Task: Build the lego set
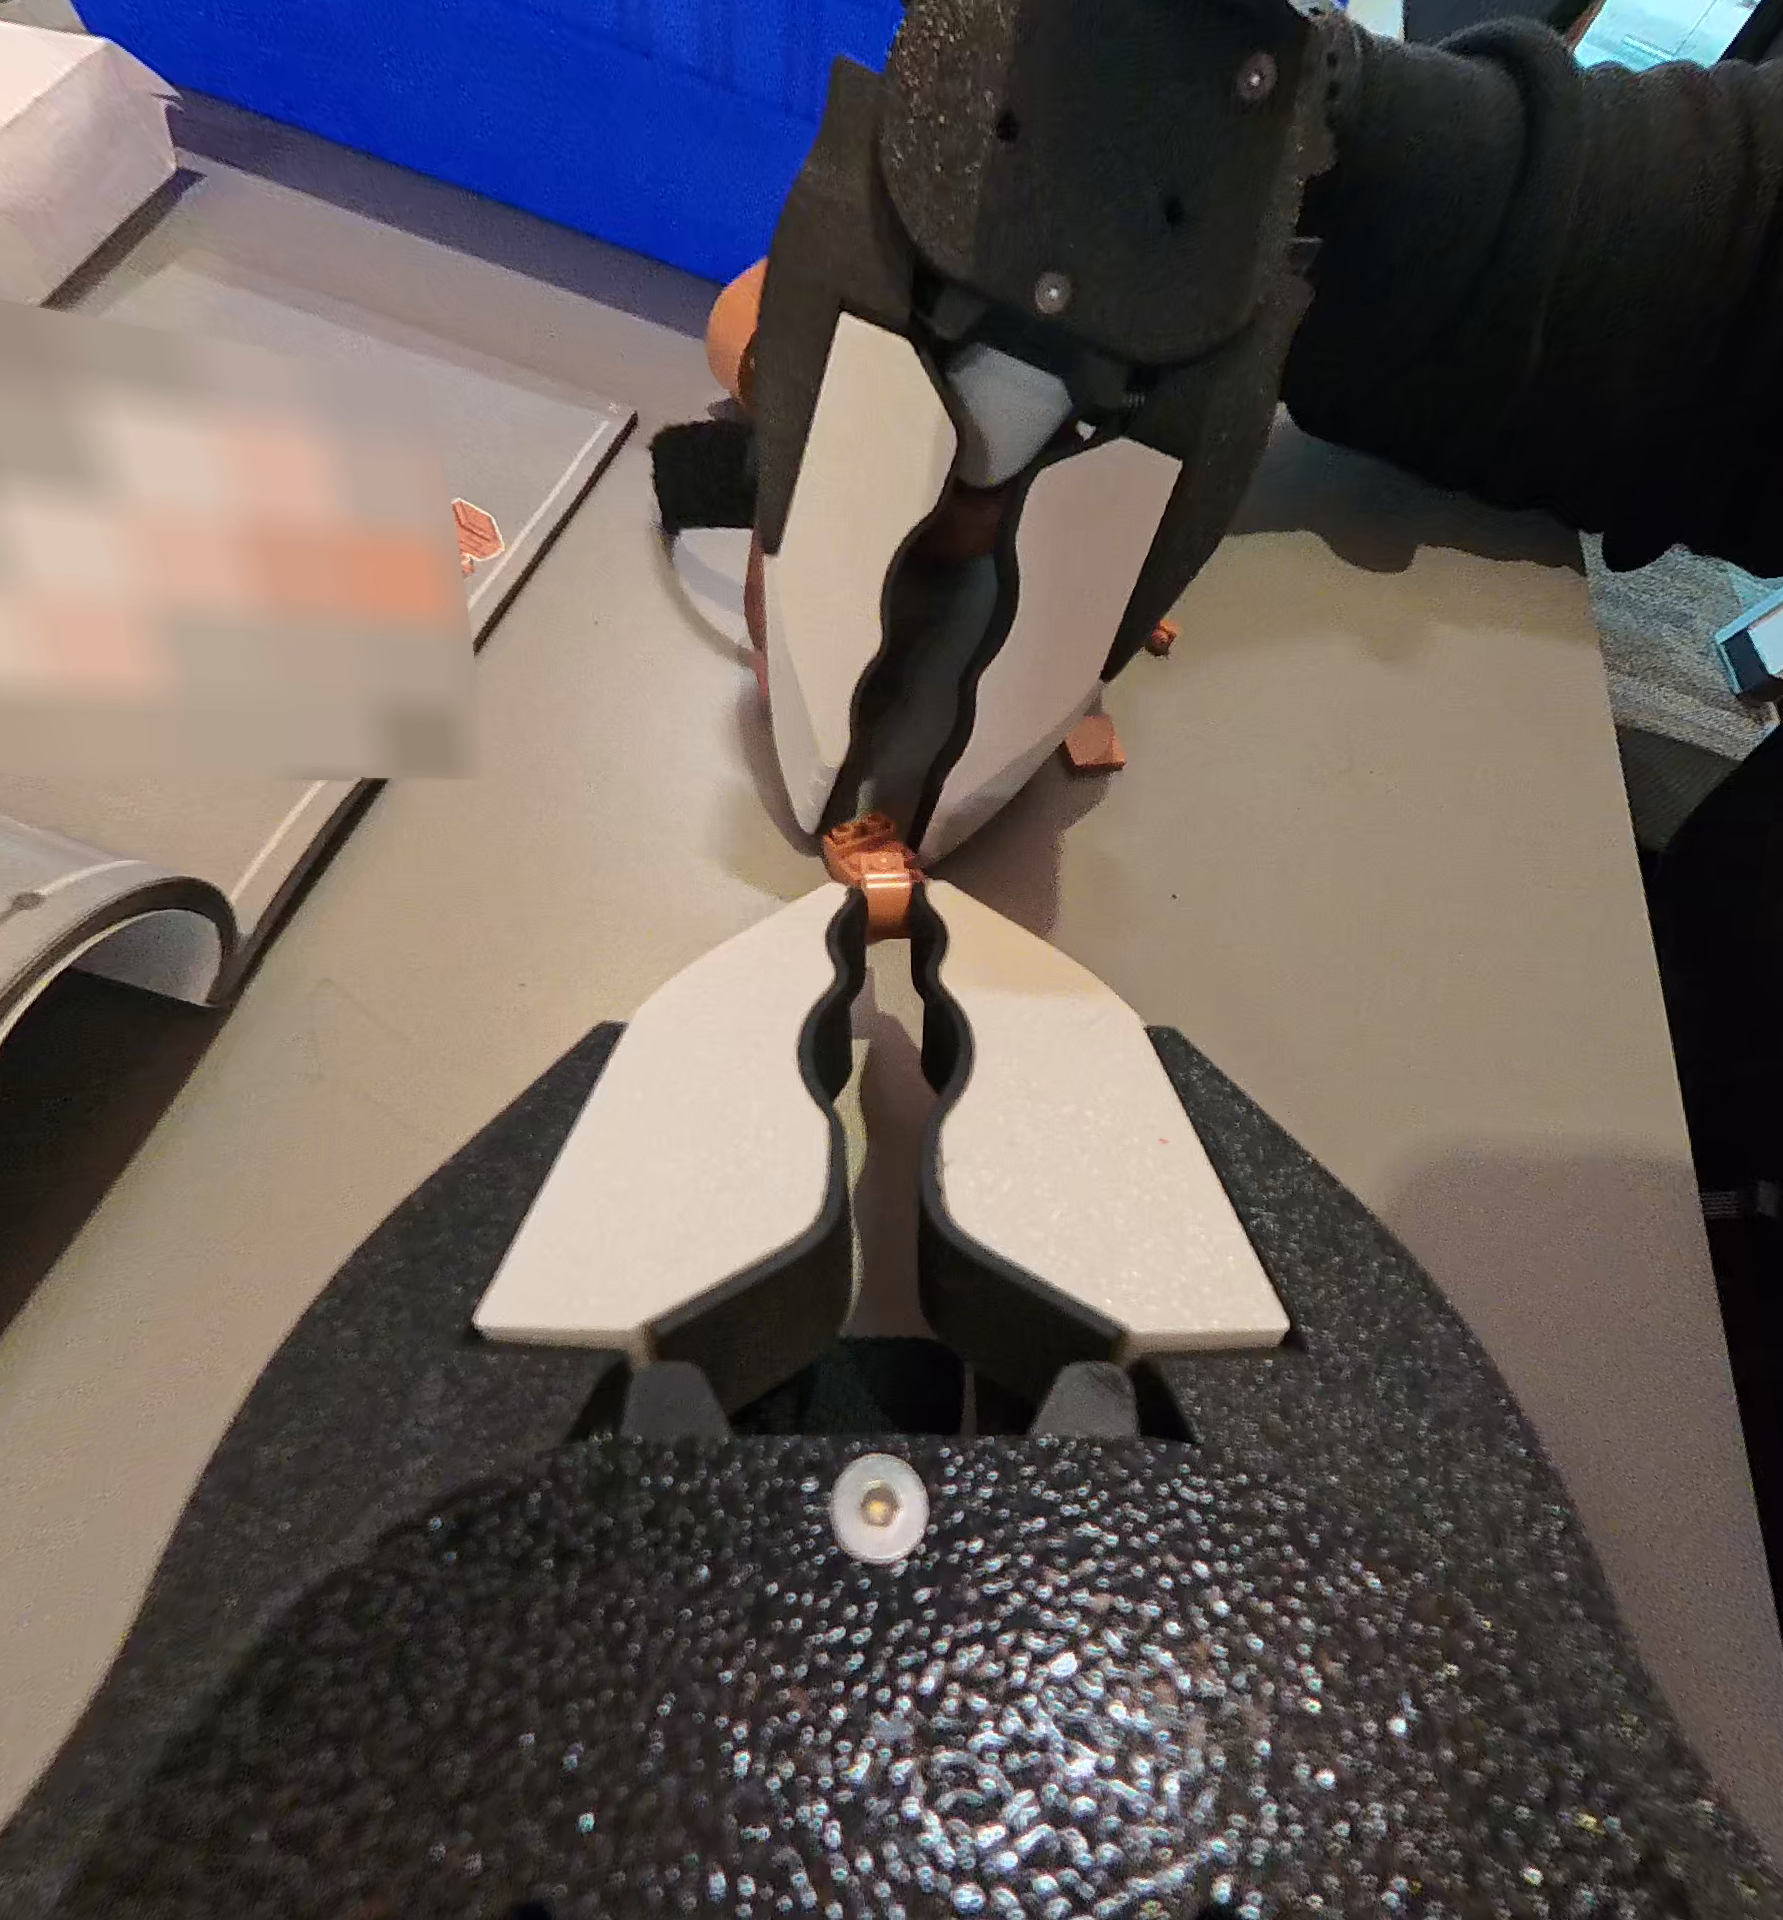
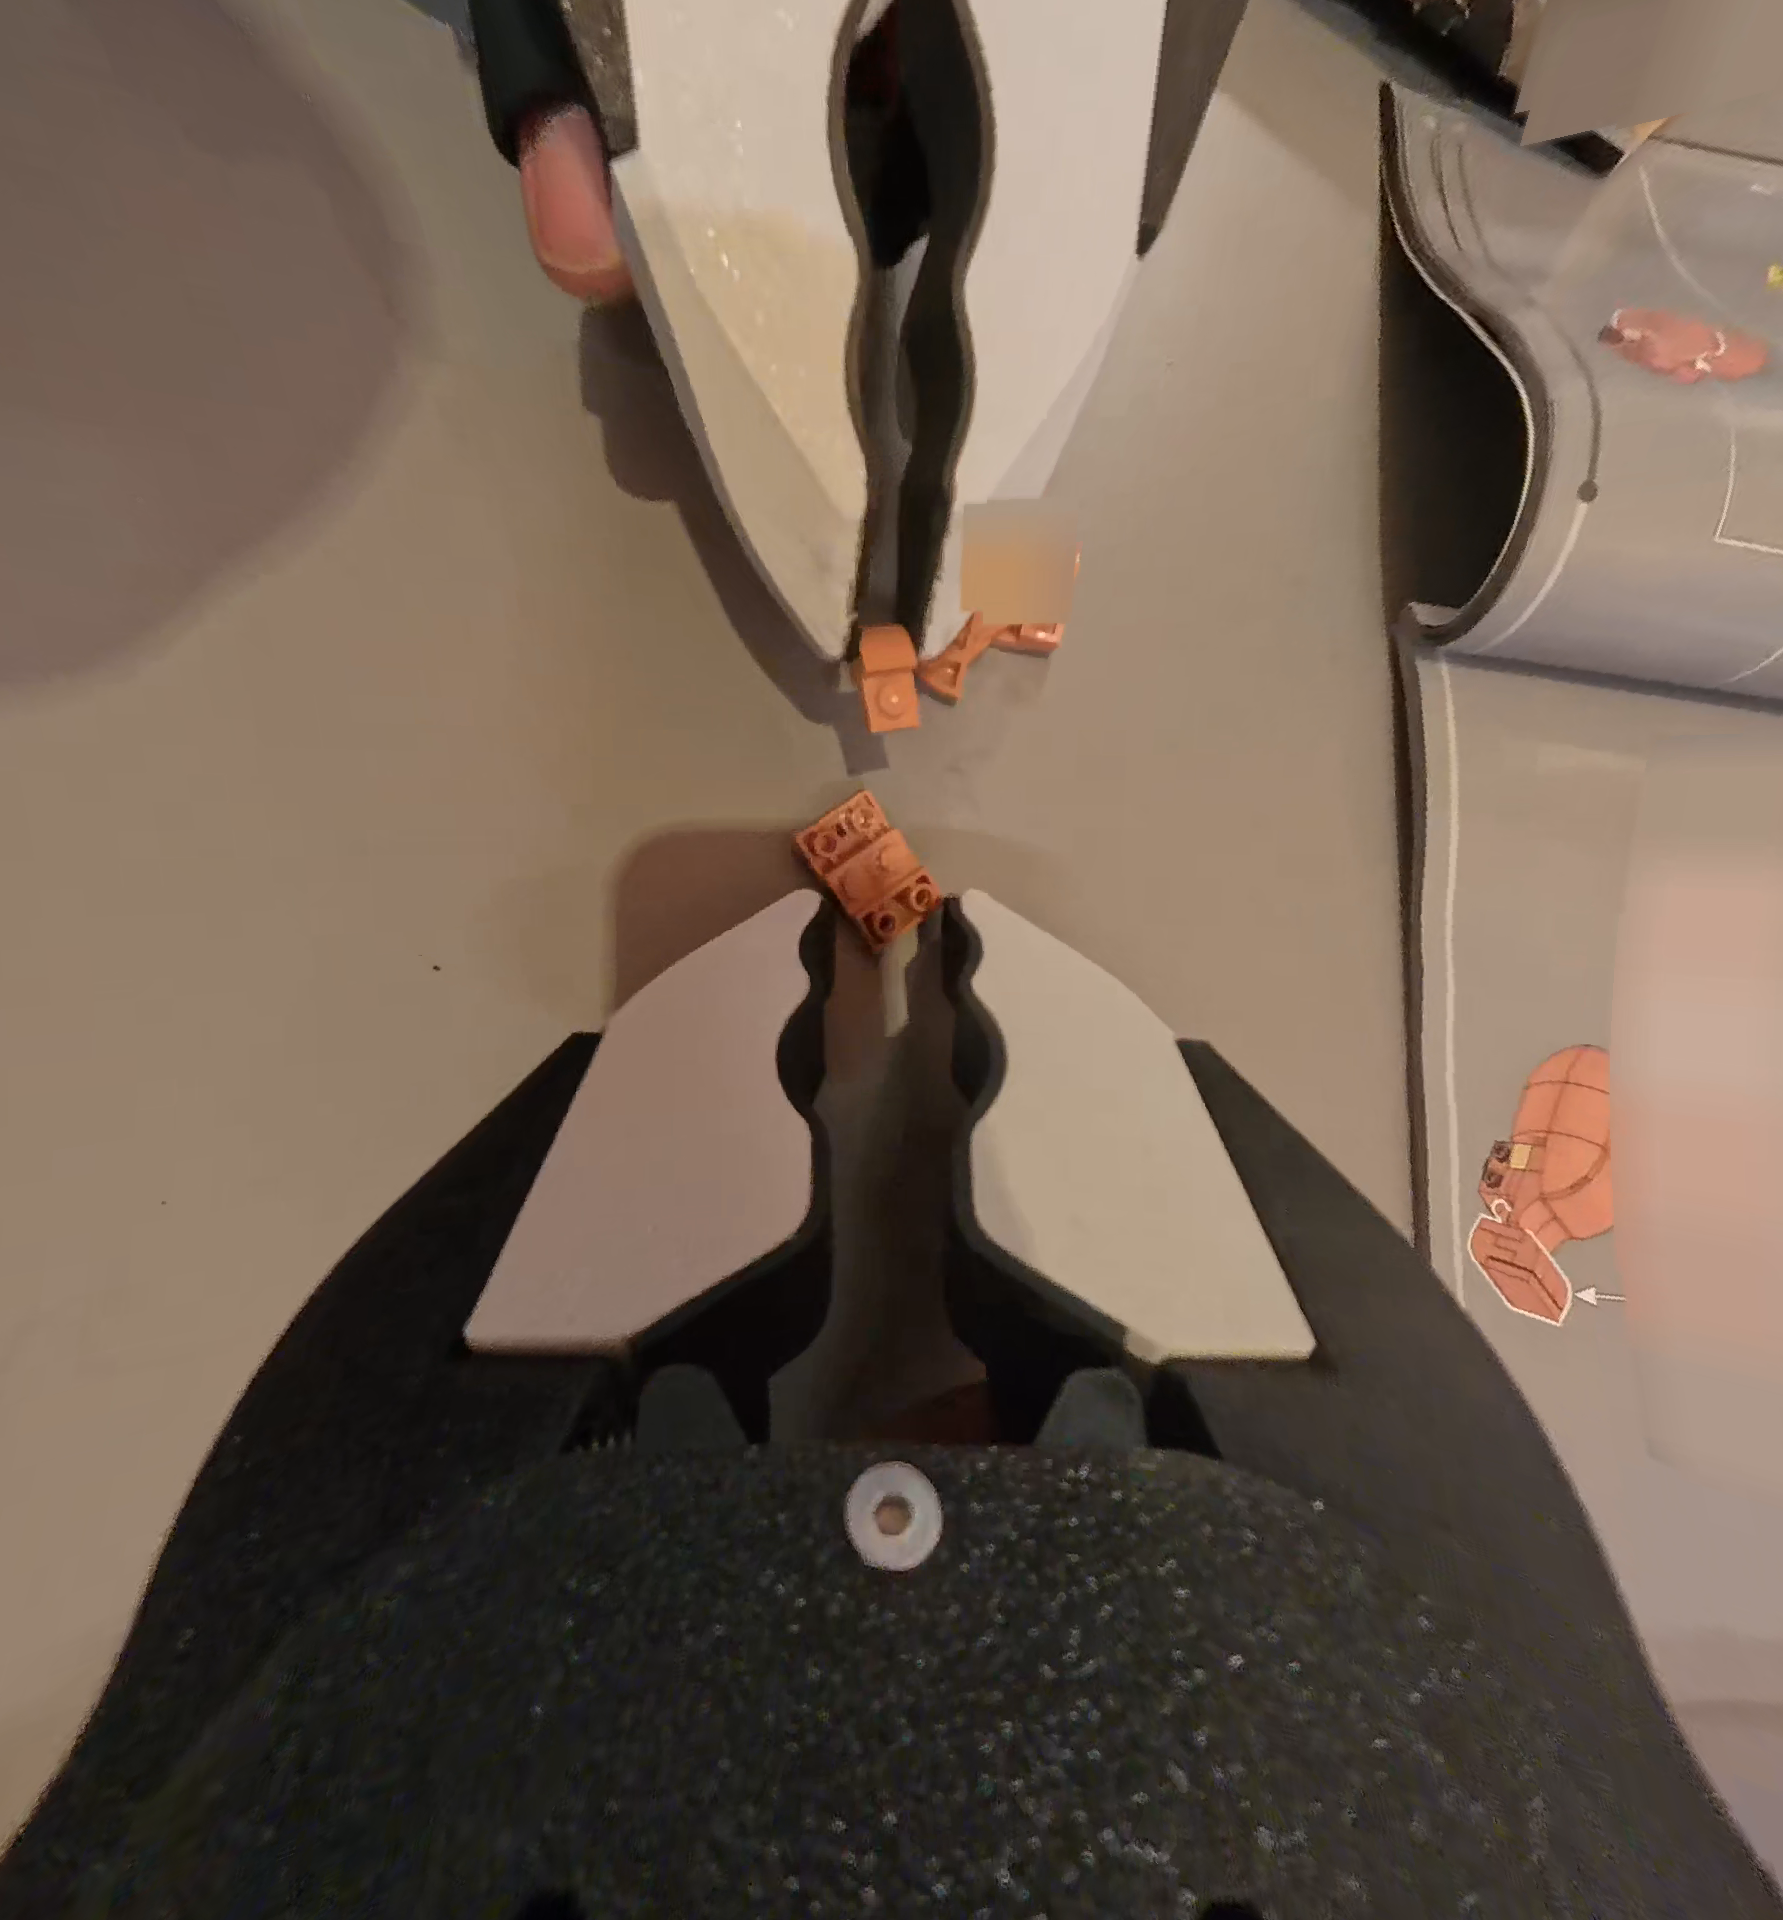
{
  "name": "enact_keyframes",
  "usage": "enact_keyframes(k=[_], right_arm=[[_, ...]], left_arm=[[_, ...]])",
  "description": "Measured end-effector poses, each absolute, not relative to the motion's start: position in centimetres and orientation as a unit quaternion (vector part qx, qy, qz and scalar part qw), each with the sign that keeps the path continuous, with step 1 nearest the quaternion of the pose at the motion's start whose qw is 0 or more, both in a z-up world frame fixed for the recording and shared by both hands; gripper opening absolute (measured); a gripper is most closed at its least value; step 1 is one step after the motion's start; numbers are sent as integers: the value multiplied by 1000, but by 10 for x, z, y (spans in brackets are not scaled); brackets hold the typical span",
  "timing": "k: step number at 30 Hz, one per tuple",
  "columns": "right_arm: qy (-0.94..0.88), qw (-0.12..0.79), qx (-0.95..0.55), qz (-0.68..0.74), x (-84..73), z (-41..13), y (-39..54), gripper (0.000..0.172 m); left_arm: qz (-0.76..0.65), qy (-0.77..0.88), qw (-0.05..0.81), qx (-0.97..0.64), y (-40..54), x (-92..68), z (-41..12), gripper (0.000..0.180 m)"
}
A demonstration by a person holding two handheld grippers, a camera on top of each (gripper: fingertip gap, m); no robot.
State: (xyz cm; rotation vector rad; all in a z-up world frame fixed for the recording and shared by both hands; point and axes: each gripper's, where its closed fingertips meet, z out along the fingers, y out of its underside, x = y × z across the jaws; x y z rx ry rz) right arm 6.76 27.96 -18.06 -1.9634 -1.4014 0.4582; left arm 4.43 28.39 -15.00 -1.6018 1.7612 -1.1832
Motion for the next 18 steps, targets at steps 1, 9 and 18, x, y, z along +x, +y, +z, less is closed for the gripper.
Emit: enact_keyframes(k=[1, 9, 18], right_arm=[[-539, 341, -751, 173, 66, -180, 280, 19], [-528, 384, -746, 133, 58, -175, 286, 18], [-508, 424, -741, 118, 54, -166, 291, 17]], left_arm=[[-431, 644, 239, -585, 284, 44, -150, 8], [-412, 647, 241, -594, 286, 44, -155, 8], [-417, 632, 245, -605, 291, 44, -153, 8]])
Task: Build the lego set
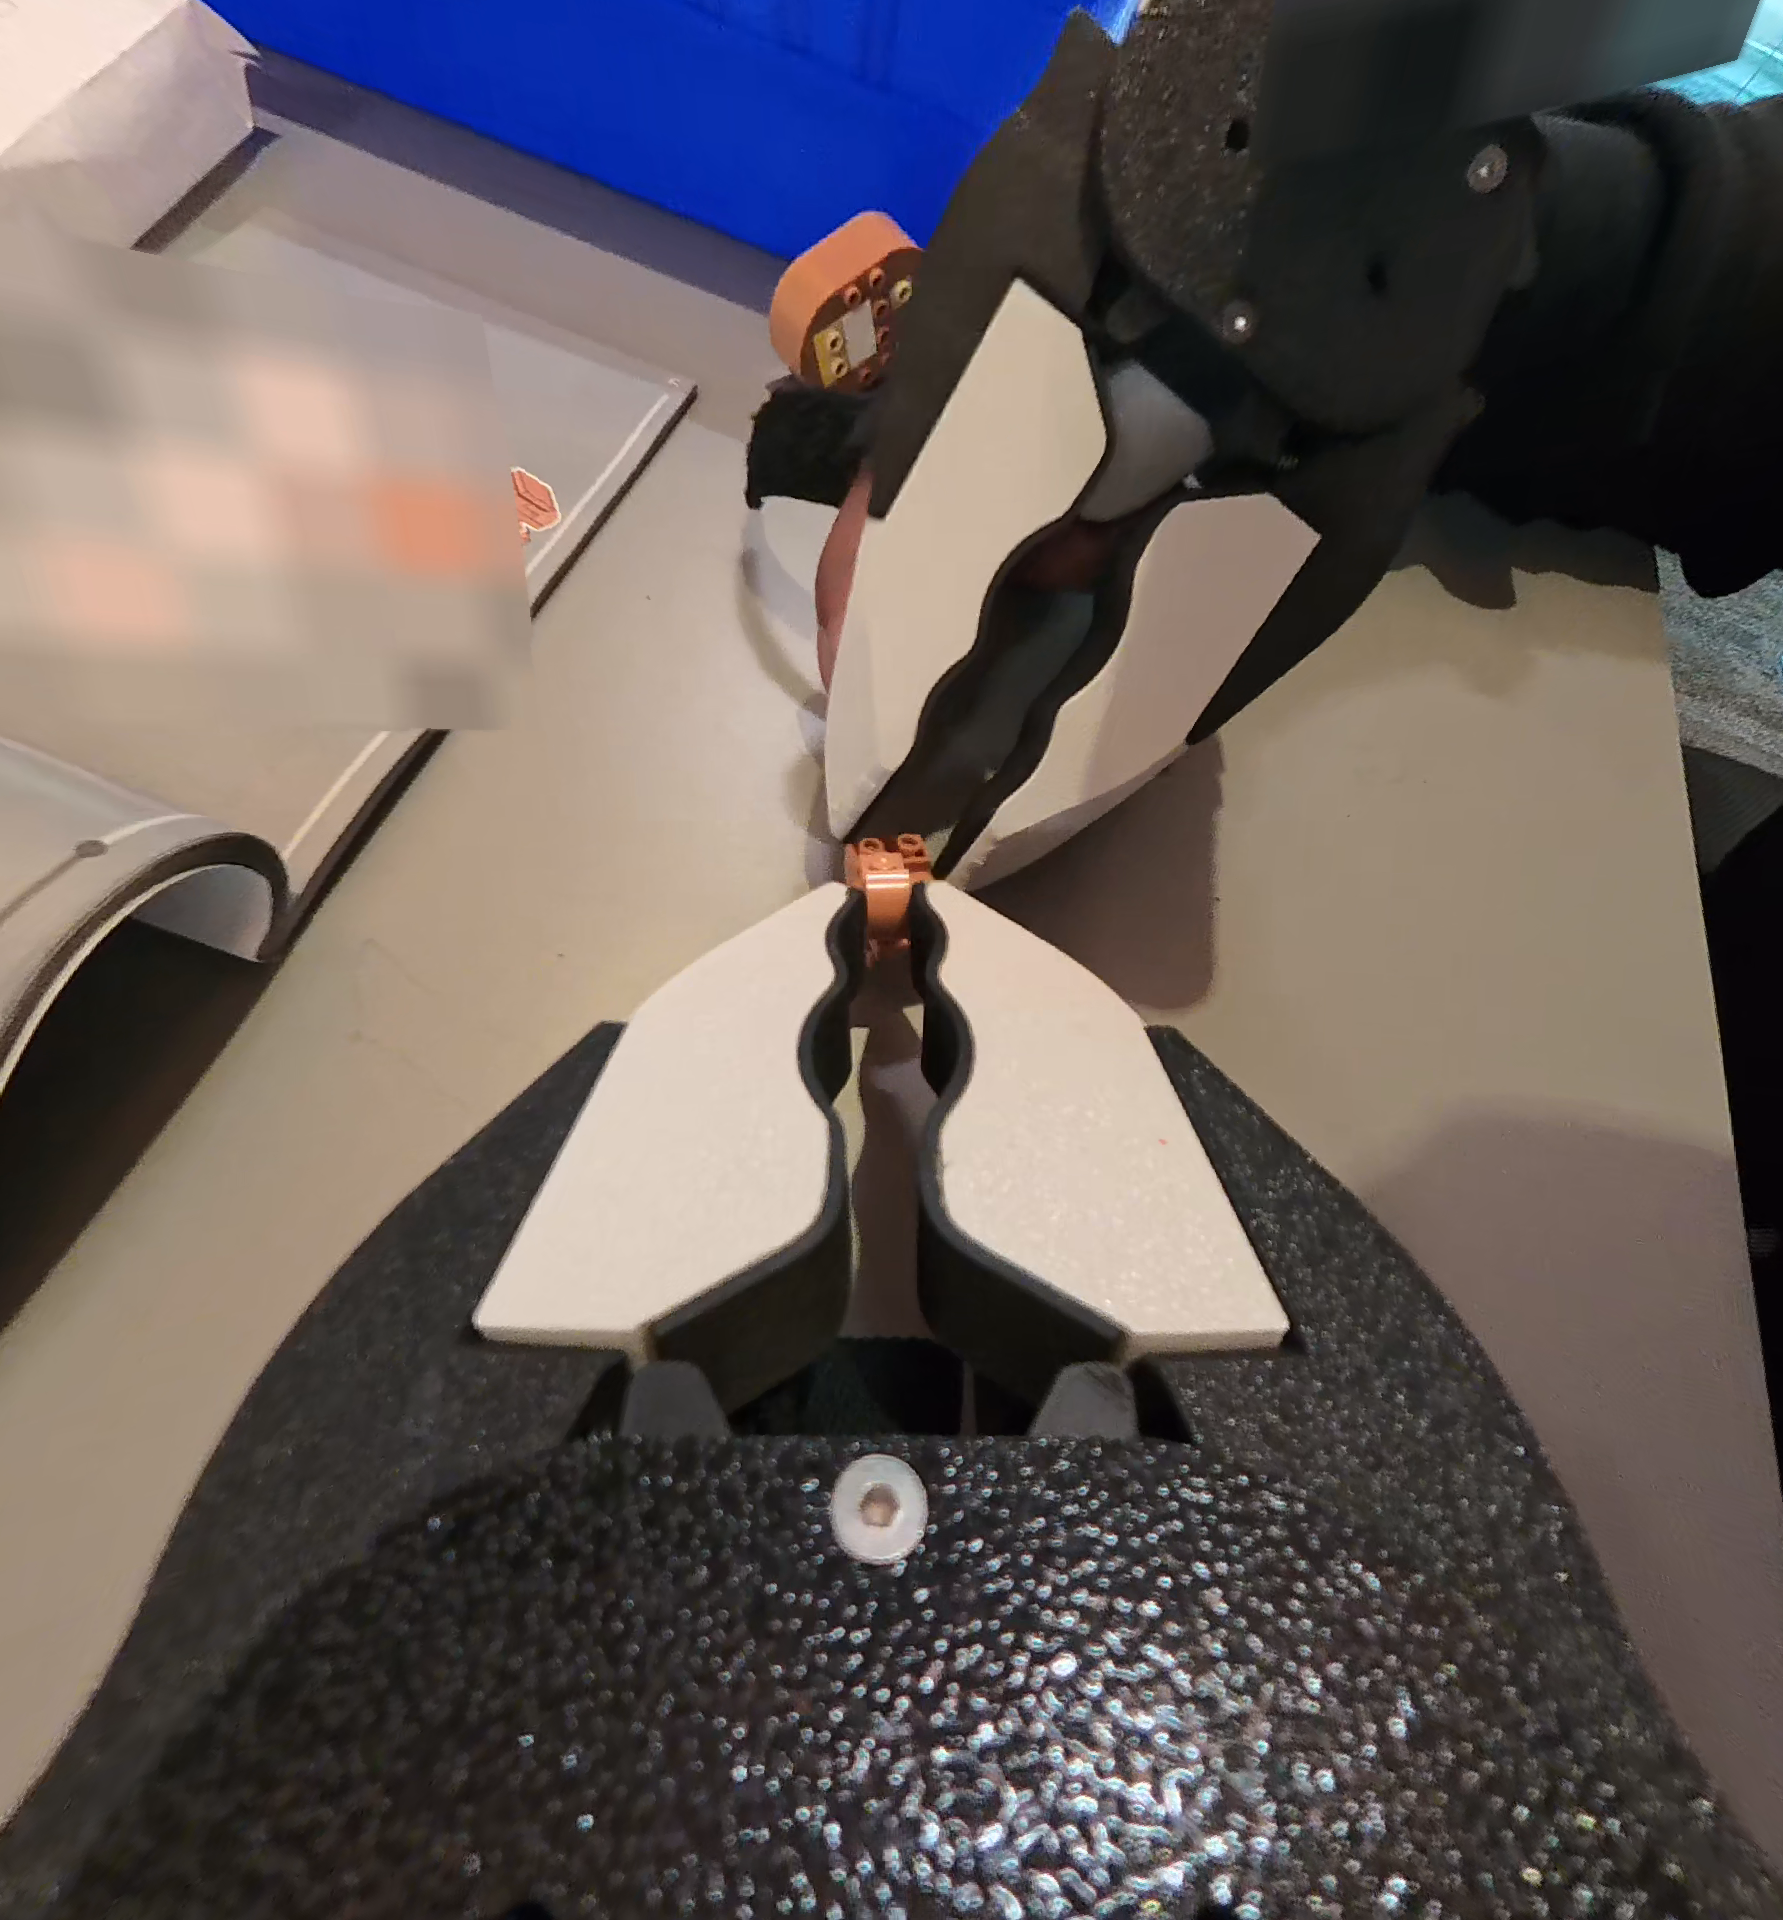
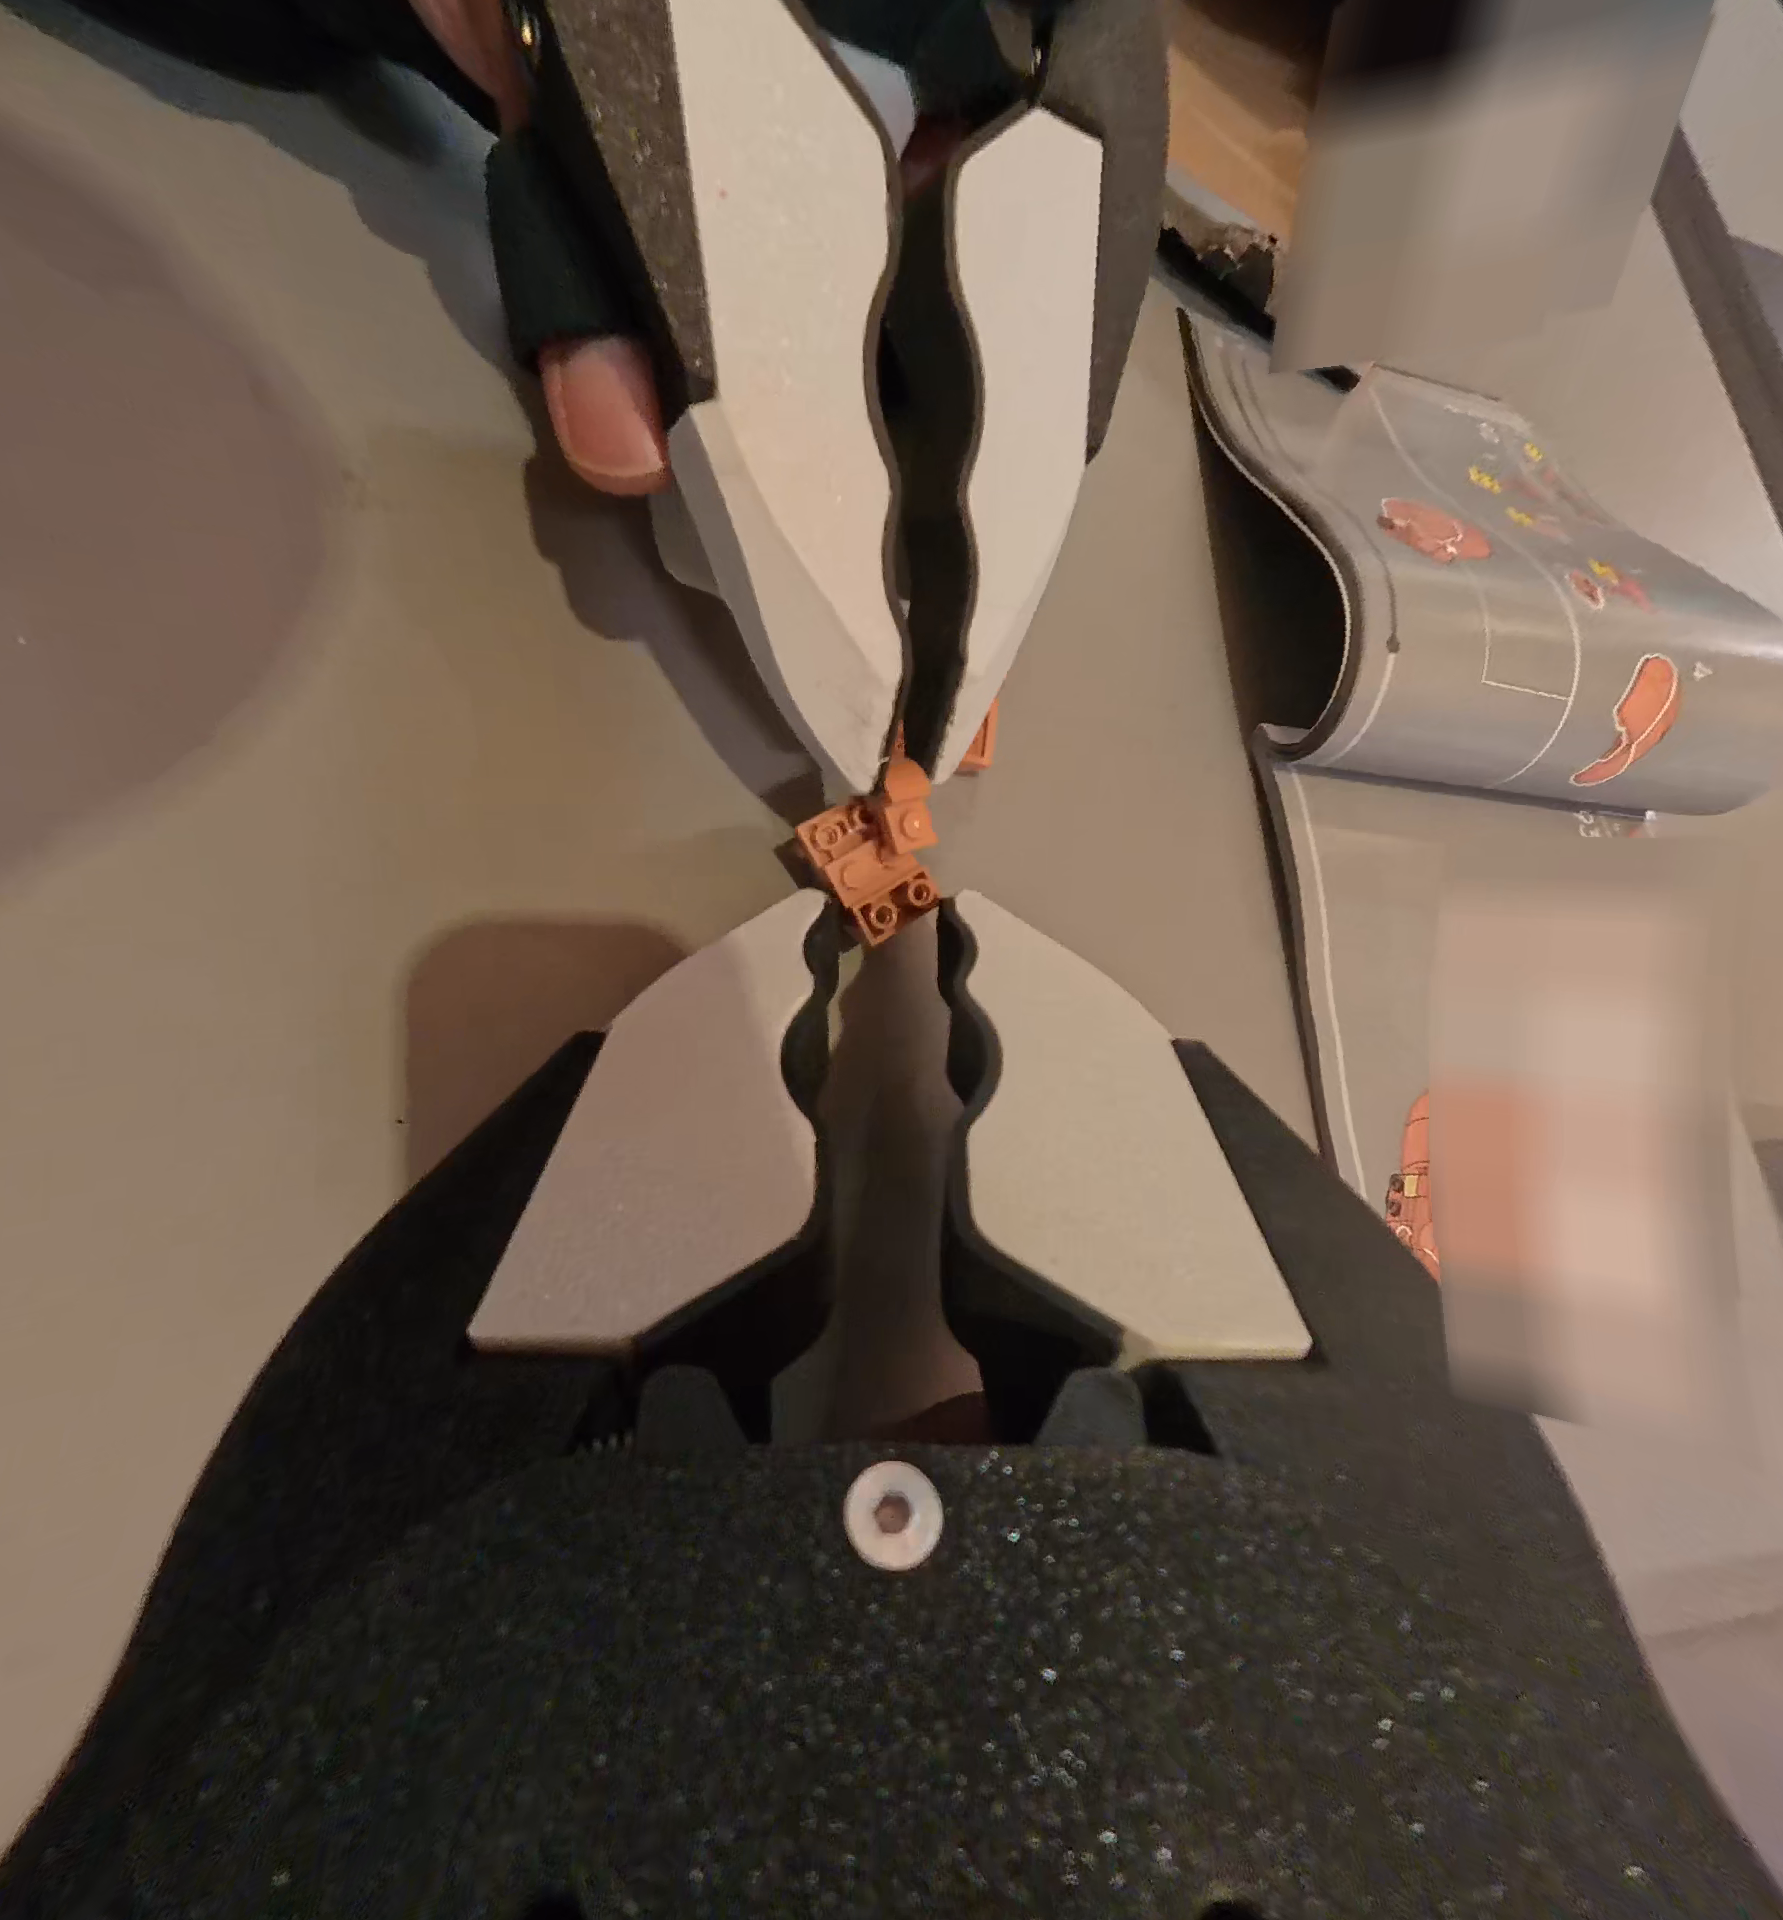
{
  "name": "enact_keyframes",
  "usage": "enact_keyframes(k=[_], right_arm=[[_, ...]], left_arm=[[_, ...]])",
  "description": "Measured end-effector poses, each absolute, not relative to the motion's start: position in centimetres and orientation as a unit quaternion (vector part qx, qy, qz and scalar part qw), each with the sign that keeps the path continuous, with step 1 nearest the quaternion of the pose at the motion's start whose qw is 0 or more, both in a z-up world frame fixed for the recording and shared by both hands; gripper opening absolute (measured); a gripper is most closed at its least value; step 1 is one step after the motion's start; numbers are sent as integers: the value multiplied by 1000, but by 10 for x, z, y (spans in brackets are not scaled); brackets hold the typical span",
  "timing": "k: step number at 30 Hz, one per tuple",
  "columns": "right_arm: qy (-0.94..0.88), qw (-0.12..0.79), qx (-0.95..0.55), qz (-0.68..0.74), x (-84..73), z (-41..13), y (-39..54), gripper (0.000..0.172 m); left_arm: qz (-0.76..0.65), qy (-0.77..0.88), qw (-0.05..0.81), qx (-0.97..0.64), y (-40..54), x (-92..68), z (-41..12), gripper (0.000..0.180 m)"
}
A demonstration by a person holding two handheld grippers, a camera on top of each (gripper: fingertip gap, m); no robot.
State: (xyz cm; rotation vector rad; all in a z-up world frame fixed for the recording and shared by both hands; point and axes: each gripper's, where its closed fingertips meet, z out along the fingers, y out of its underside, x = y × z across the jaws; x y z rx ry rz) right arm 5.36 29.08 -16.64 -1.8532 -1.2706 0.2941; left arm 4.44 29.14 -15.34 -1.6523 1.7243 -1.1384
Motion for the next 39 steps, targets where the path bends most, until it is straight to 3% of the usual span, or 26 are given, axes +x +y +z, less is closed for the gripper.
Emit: enact_keyframes(k=[11, 14, 25, 39], right_arm=[[-497, 450, -733, 112, 54, -159, 293, 17], [-490, 466, -729, 109, 55, -155, 295, 0], [-499, 452, -735, 82, 65, -164, 299, 0], [-605, 409, -679, 77, 53, -163, 297, 35]], left_arm=[[-408, 637, 249, -605, 291, 44, -155, 8], [-406, 637, 249, -606, 292, 44, -156, 8], [-401, 634, 248, -613, 295, 44, -157, 8], [-394, 633, 254, -616, 301, 39, -152, 8]])
